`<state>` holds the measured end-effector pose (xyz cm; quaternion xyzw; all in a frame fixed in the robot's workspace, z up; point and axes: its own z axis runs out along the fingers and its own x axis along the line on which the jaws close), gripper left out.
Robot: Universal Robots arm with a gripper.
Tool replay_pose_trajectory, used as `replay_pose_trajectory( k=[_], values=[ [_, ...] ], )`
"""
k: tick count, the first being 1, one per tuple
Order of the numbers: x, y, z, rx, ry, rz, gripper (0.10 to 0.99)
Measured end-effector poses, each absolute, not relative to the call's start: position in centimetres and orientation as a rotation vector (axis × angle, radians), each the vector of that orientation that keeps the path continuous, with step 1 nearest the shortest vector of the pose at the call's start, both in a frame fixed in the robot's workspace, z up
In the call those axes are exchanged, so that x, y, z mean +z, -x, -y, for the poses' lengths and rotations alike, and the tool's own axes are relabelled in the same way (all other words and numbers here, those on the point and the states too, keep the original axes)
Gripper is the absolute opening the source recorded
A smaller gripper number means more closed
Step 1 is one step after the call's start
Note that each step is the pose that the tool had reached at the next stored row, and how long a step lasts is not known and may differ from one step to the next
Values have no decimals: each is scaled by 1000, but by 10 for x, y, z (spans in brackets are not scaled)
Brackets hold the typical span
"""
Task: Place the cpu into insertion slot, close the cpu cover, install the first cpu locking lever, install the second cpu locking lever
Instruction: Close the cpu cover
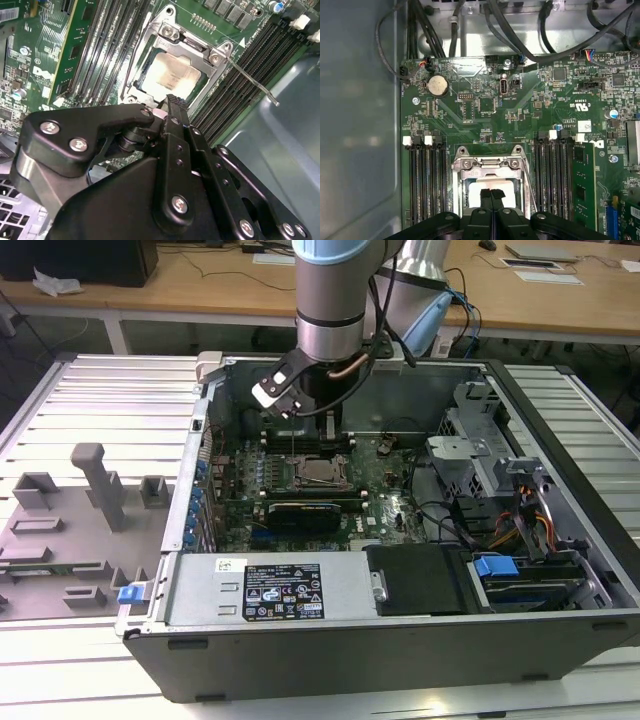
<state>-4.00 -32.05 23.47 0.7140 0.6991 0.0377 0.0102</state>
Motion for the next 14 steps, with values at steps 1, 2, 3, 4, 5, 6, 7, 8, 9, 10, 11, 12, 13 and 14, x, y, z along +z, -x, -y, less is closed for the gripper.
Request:
replay_pose_trajectory(
  k=[1, 2, 3, 4, 5, 6, 7, 8, 9, 10, 11, 12, 13, 14],
  values=[
    [235, 40, 321, 117, -2206, -2205, 106],
    [235, 40, 321, 117, -2186, -2226, 106],
    [235, 40, 321, 115, -2147, -2264, 106],
    [235, 40, 321, 114, -2127, -2283, 106],
    [235, 40, 321, 114, -2105, -2303, 106],
    [234, 40, 321, 112, -2063, -2341, 106],
    [234, 40, 321, 110, -2000, -2396, 106],
    [234, 40, 321, 109, -1977, -2415, 106],
    [234, 40, 321, 109, -1957, -2431, 106],
    [234, 40, 321, 107, -1912, -2467, 106],
    [234, 40, 321, 106, -1876, -2495, 106],
    [234, 40, 321, 104, -1834, -2527, 106],
    [234, 40, 321, 103, -1799, -2552, 106],
    [234, 40, 321, 102, -1775, -2569, 106]
  ],
)
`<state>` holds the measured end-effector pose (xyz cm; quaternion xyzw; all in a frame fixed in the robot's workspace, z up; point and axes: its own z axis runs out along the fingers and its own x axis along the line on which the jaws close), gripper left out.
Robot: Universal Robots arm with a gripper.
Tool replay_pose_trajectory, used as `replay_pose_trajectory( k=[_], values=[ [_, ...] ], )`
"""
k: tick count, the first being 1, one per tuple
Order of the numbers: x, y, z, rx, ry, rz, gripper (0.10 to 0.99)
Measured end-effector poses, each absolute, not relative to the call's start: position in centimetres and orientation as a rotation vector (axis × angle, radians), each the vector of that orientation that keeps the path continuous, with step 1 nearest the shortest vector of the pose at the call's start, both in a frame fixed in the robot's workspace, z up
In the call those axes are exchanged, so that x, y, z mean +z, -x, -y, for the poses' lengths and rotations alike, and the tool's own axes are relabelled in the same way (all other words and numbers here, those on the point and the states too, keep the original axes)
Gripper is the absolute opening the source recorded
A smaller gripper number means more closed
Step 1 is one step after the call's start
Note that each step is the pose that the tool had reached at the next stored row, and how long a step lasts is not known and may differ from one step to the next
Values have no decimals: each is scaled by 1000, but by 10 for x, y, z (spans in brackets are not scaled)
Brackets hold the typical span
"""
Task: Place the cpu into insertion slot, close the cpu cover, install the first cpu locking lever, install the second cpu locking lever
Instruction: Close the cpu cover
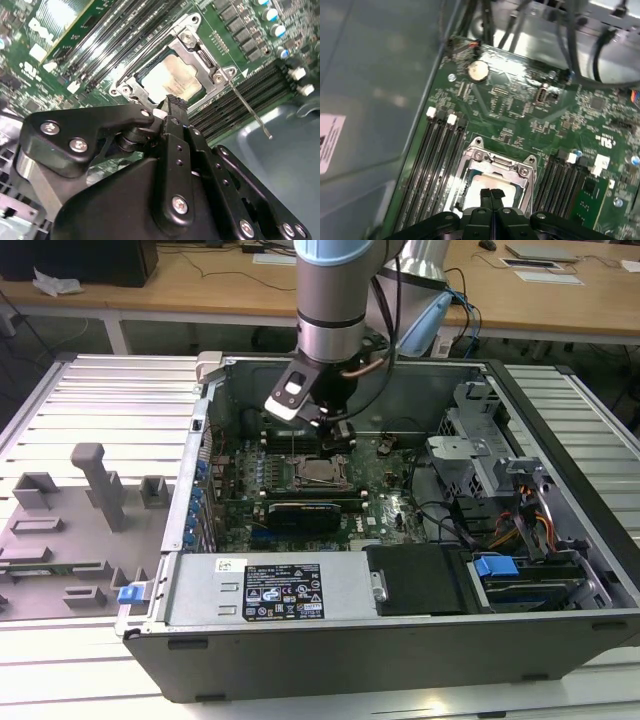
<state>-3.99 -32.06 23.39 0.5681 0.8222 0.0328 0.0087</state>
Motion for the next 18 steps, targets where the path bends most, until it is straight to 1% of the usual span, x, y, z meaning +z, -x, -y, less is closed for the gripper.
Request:
replay_pose_trajectory(
  k=[18],
  values=[
    [232, 40, 321, 89, -1094, -2934, 106]
  ],
)
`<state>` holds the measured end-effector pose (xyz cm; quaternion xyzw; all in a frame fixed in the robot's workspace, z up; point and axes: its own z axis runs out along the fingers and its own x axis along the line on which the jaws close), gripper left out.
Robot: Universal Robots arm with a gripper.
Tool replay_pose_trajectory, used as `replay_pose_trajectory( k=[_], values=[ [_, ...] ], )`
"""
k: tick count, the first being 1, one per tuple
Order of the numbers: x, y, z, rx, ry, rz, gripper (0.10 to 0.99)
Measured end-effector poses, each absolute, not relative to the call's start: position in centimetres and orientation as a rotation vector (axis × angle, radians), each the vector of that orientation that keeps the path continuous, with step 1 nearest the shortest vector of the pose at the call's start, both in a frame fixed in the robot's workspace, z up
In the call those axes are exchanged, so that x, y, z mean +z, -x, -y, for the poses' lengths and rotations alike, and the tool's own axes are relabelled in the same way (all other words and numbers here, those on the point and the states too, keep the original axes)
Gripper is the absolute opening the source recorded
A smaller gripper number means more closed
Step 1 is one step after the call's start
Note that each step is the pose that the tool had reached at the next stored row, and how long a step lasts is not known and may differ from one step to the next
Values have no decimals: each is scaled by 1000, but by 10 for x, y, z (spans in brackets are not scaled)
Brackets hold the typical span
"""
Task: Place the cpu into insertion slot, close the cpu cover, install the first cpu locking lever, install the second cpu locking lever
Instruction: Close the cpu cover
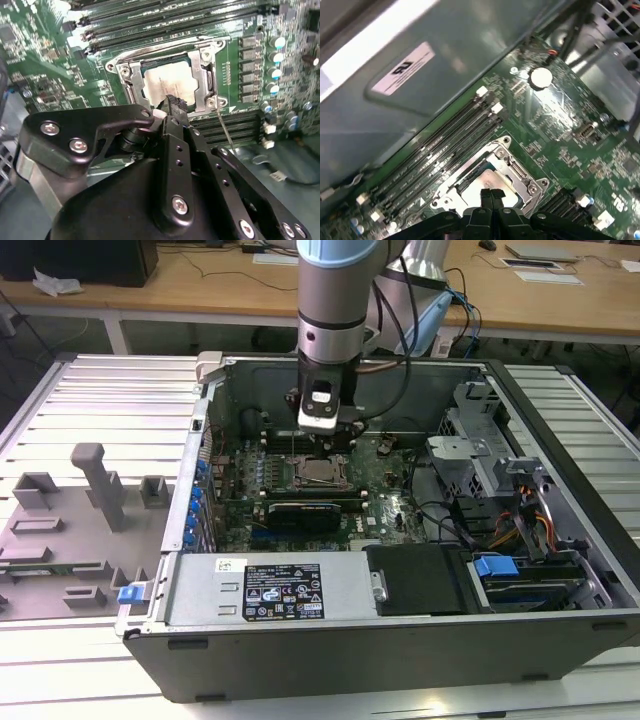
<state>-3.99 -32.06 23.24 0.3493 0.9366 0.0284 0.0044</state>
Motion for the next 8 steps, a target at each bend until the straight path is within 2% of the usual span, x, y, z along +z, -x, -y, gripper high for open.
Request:
replay_pose_trajectory(
  k=[8],
  values=[
    [232, 40, 321, 85, -842, -3020, 106]
  ],
)
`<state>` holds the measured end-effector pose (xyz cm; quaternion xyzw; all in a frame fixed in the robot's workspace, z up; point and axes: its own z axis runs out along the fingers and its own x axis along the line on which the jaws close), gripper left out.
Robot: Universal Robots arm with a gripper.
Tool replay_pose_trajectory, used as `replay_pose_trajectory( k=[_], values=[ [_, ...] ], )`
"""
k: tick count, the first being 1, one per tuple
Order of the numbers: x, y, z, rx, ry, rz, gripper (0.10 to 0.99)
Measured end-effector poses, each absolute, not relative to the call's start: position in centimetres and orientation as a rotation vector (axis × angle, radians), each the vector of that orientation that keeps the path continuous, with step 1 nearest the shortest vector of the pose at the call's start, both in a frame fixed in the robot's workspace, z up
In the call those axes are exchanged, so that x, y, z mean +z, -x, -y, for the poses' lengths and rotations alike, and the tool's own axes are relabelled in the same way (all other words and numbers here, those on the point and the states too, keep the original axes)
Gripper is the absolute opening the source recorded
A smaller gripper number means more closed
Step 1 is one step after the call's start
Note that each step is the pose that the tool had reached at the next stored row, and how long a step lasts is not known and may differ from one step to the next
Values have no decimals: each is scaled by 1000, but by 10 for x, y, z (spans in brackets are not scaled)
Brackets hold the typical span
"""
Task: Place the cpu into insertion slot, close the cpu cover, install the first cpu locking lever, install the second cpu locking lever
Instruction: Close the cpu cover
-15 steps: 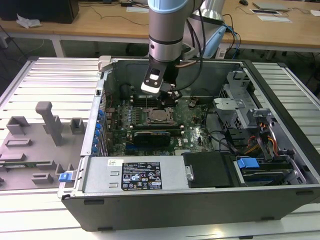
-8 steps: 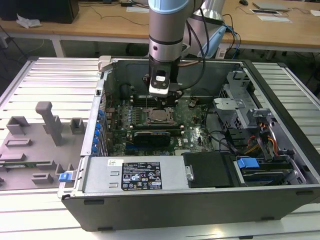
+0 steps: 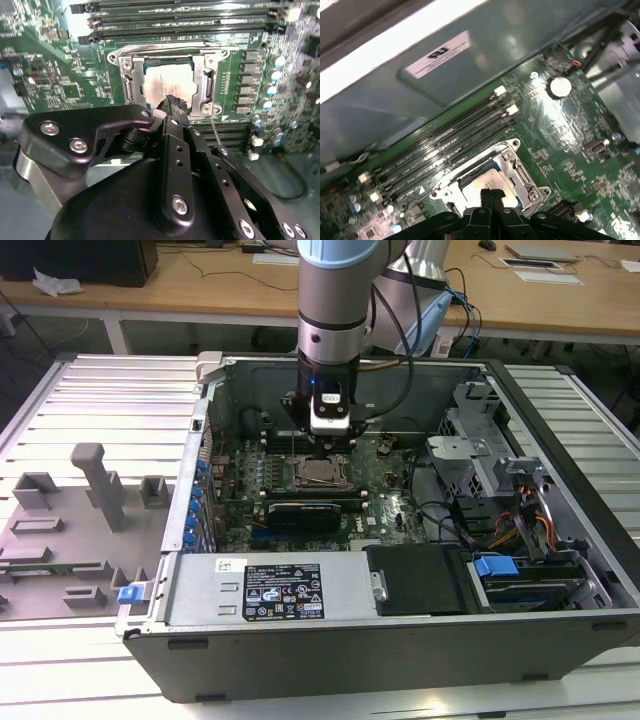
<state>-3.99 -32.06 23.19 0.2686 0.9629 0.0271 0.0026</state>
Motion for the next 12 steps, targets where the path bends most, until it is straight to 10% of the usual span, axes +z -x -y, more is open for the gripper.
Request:
replay_pose_trajectory(
  k=[12],
  values=[
    [230, 40, 321, 83, -402, -3117, 106]
  ],
)
